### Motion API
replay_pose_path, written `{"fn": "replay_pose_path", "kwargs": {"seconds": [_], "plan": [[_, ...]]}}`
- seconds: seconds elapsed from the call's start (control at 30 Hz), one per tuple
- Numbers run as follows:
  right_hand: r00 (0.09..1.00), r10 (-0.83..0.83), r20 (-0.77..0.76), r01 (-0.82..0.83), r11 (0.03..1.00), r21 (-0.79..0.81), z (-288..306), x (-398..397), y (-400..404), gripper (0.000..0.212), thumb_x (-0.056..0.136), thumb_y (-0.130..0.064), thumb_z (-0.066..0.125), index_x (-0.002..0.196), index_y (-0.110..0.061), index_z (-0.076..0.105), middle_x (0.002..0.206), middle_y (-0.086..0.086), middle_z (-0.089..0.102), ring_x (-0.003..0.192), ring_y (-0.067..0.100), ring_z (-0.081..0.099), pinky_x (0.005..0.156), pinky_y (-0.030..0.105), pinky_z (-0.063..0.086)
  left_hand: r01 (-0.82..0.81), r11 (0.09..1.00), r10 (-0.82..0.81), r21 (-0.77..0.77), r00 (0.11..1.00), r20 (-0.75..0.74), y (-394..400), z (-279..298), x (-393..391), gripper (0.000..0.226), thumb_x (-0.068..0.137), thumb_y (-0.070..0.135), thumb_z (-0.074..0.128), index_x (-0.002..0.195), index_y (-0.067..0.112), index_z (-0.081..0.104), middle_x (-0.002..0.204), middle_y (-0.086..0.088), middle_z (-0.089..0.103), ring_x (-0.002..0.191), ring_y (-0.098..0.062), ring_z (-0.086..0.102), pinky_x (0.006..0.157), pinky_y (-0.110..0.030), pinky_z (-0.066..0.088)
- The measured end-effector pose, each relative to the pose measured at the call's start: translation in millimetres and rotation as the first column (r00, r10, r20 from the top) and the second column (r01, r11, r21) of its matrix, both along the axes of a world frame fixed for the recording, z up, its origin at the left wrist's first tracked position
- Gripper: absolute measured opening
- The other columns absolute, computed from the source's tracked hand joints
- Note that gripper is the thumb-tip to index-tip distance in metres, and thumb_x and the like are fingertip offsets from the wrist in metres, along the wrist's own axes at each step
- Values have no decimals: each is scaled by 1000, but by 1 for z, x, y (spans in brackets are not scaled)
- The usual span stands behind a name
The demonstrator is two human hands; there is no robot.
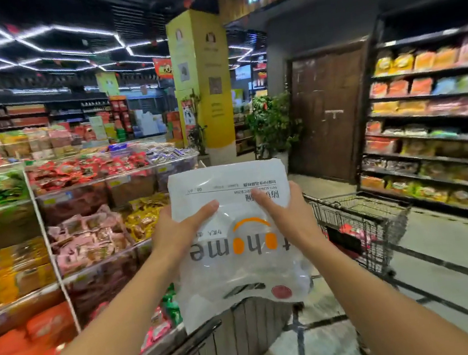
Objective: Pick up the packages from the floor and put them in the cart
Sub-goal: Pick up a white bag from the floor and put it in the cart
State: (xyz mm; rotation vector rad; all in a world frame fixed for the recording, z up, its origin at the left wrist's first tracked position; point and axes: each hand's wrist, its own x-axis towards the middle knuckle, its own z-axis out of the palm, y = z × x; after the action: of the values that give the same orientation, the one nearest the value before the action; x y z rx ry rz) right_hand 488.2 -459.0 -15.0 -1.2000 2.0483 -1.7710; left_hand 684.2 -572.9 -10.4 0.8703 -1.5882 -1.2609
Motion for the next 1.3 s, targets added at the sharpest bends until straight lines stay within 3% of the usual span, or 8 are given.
{"fn": "replay_pose_path", "kwargs": {"seconds": [0.17,0.27,0.4,0.57,0.67,0.8,0.97,1.3], "plan": [[994,-102,28,102,995,0,-6,-114,53,69,73,-85,70,124,-38,59,110,-14,74,100,12,73,90,48,60,76,997,-75,-6,997,25,32,-4,-128,40,75,39,94,108,23,78,91,9,81,88,-15,78,73,-31,60],[990,-136,43,136,991,-6,-11,-184,87,47,85,-70,73,117,-40,58,110,-15,72,98,9,71,86,41,60,133,990,-130,-40,989,67,52,-11,-206,37,75,48,92,104,30,77,93,11,82,92,-14,78,82,-36,60],[974,-228,1,228,974,17,-28,-278,123,64,82,-80,67,128,-35,64,111,-14,76,98,8,74,79,36,60,196,974,-178,-113,972,151,86,-21,-305,37,77,59,86,103,36,73,82,26,76,77,10,71,69,-18,51],[945,-326,29,325,945,26,-44,-368,172,44,90,-66,69,126,-40,62,111,-19,73,99,4,70,87,33,56,273,954,-239,-123,942,236,111,-42,-417,83,59,87,79,124,36,66,103,10,79,90,-11,76,78,-39,62],[925,-376,55,374,927,43,-55,-416,188,21,93,-58,71,107,-48,60,97,-31,70,88,-9,67,74,15,51,282,954,-240,-103,923,302,120,-48,-476,81,61,82,81,121,30,65,100,8,77,87,-13,74,76,-37,59],[882,-445,155,444,895,42,-77,-484,191,49,88,-65,72,127,-41,53,106,-24,66,96,1,66,89,33,56,323,940,-259,-110,886,384,114,-59,-559,103,47,98,73,125,32,62,107,6,76,95,-20,74,85,-46,62],[840,-523,141,516,852,86,-90,-584,174,66,87,-67,70,139,-30,51,104,-23,63,97,7,68,74,23,51,358,929,-299,-97,877,377,91,-75,-669,103,45,98,71,123,32,63,108,8,76,97,-20,73,89,-46,61],[794,-599,104,574,794,200,-78,-780,115,85,76,-80,68,140,-28,51,113,-10,70,101,19,71,94,45,60,416,908,-374,-54,862,343,31,-81,-871,98,51,97,70,123,30,66,106,9,76,93,-12,71,71,-32,53]]}}
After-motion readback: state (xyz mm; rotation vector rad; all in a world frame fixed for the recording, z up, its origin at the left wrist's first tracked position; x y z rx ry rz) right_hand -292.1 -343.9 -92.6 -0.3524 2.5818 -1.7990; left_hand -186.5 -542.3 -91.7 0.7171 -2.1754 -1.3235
